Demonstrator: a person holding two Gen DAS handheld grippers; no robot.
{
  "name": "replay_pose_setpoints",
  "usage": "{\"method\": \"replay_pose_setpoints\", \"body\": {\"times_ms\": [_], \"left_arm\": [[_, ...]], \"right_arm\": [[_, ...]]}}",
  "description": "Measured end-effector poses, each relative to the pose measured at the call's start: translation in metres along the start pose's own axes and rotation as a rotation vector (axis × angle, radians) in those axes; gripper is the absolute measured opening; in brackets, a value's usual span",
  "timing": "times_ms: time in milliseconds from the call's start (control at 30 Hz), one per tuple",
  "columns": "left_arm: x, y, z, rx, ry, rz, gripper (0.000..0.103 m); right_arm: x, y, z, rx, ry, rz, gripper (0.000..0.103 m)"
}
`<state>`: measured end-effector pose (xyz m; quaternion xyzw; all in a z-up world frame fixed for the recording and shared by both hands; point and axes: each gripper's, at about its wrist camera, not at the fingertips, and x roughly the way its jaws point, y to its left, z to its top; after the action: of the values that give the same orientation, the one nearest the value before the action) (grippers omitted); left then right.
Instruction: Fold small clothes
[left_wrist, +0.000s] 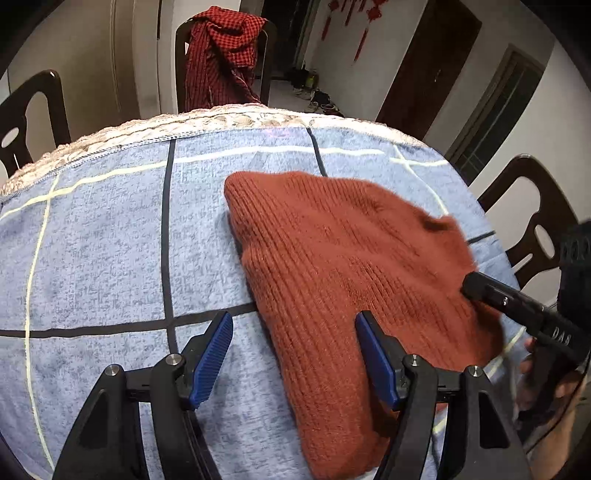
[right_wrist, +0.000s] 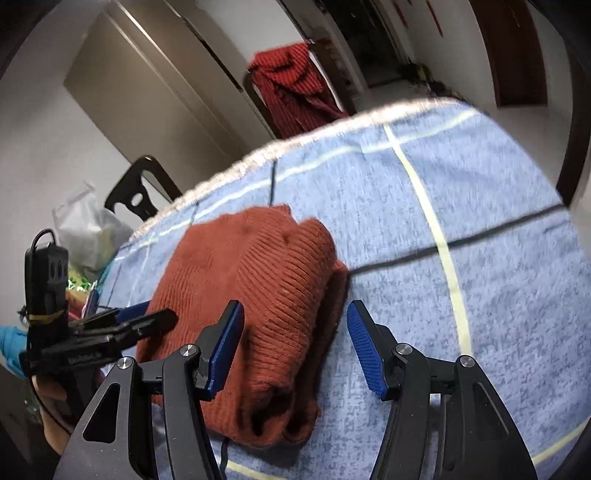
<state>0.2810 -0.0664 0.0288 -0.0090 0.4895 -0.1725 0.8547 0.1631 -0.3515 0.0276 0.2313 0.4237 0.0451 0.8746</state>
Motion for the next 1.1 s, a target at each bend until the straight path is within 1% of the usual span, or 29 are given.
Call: {"method": "replay_pose_setpoints", "body": {"times_ms": [33,133,167,233,300,367,400,433,467,533,567,633,733,833,867,933,967,1000,1033,1100], "left_arm": [[0.0,0.001,-0.002,-0.003,0.001,-0.005,0.071],[-0.003,0.006,-0.006,-0.007,0.002,0.003,0.071],[-0.004,0.007,-0.007,0.001,0.003,0.02,0.072],[-0.004,0.007,-0.01,0.018,0.001,0.045,0.075],[-0.006,0.008,-0.012,0.018,0.0,0.045,0.075],[-0.007,0.008,-0.009,0.009,0.005,0.047,0.075],[-0.01,0.008,-0.009,0.003,0.003,0.047,0.075],[-0.012,0.006,-0.009,0.006,-0.001,0.043,0.074],[-0.012,0.005,-0.008,0.018,-0.006,0.043,0.074],[-0.007,0.003,-0.007,0.038,0.008,0.065,0.075],[-0.005,0.003,-0.008,0.045,0.015,0.064,0.075],[-0.003,0.004,-0.009,0.05,0.009,0.069,0.08],[-0.003,0.008,-0.008,0.036,0.016,0.065,0.082],[-0.008,0.009,-0.008,0.025,0.008,0.038,0.081],[-0.011,0.011,-0.007,0.013,0.004,0.014,0.081],[-0.015,0.018,-0.005,-0.041,0.003,-0.058,0.081],[-0.014,0.023,-0.002,-0.084,0.012,-0.101,0.081],[-0.014,0.027,0.0,-0.114,0.014,-0.12,0.081],[-0.013,0.03,0.002,-0.134,0.014,-0.128,0.081],[-0.01,0.031,0.005,-0.151,0.019,-0.134,0.081]], "right_arm": [[0.0,-0.003,-0.002,0.038,0.008,-0.009,0.059],[-0.02,-0.003,-0.014,0.059,-0.08,-0.011,0.059],[-0.025,-0.002,-0.019,0.055,-0.085,0.002,0.059],[-0.027,0.001,-0.027,0.037,-0.044,0.066,0.059],[-0.024,0.005,-0.031,0.032,-0.014,0.074,0.058],[-0.019,0.012,-0.034,0.01,0.007,0.045,0.052],[-0.018,0.014,-0.035,0.001,0.006,0.04,0.039],[-0.018,0.016,-0.035,-0.003,0.002,0.038,0.033],[-0.016,0.016,-0.036,0.003,0.001,0.019,0.033],[-0.014,0.013,-0.039,0.02,0.006,-0.006,0.033],[-0.013,0.012,-0.042,0.026,0.015,-0.005,0.033],[-0.013,0.01,-0.047,0.026,0.032,-0.008,0.033],[-0.017,0.009,-0.045,0.026,0.056,0.009,0.033],[-0.025,0.011,-0.038,-0.013,0.02,0.004,0.035],[-0.029,0.012,-0.035,-0.028,0.0,0.009,0.037],[-0.035,0.011,-0.028,-0.033,-0.029,0.036,0.051],[-0.036,0.01,-0.025,-0.027,-0.038,0.057,0.054],[-0.036,0.009,-0.021,-0.02,-0.042,0.078,0.057],[-0.035,0.006,-0.015,-0.008,-0.042,0.111,0.058],[-0.027,0.002,-0.007,0.02,-0.028,0.142,0.058]]}}
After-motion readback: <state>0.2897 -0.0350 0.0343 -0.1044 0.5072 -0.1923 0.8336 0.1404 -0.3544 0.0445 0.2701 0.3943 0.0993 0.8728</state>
